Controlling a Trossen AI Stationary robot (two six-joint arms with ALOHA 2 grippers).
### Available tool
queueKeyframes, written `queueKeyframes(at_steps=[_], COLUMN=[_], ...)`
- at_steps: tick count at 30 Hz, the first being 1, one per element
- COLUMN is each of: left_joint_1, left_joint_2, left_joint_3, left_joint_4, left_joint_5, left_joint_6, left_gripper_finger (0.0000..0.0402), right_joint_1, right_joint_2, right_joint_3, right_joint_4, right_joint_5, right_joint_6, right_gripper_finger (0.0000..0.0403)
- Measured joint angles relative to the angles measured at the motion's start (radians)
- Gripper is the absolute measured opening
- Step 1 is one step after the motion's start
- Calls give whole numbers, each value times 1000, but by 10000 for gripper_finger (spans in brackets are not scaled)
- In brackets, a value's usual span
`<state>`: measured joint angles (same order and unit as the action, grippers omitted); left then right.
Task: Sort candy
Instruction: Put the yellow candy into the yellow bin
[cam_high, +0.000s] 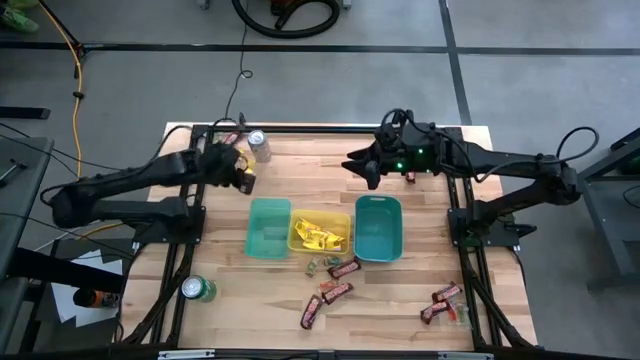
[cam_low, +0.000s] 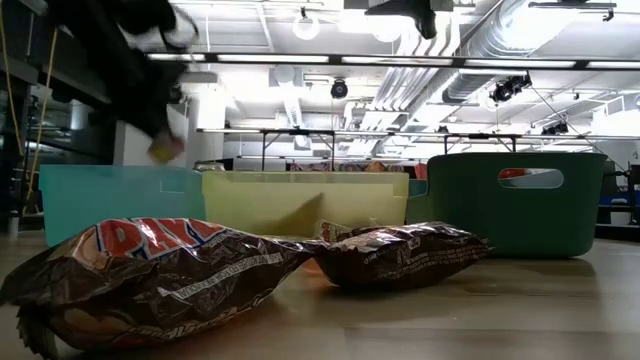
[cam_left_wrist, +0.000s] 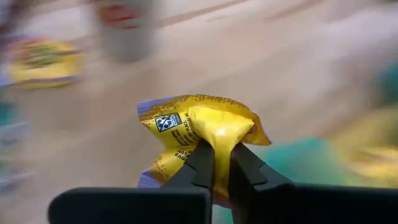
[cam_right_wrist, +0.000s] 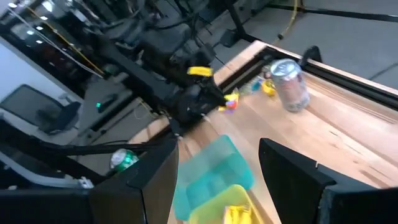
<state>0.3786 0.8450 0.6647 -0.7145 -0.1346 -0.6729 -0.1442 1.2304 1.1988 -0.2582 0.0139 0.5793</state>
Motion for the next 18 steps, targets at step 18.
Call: queueKeyframes(at_steps=[18], left_joint_1=[-539], left_joint_2=[467], left_joint_3=[3], left_joint_4=[962], left_joint_5=[7], left_joint_6=[147], left_gripper_finger=[6], right_joint_1=[17], right_joint_2=[-47], right_joint_3=[-1], right_joint_4=[0], right_joint_5=[-8], right_joint_6=[-67], right_gripper_finger=[217])
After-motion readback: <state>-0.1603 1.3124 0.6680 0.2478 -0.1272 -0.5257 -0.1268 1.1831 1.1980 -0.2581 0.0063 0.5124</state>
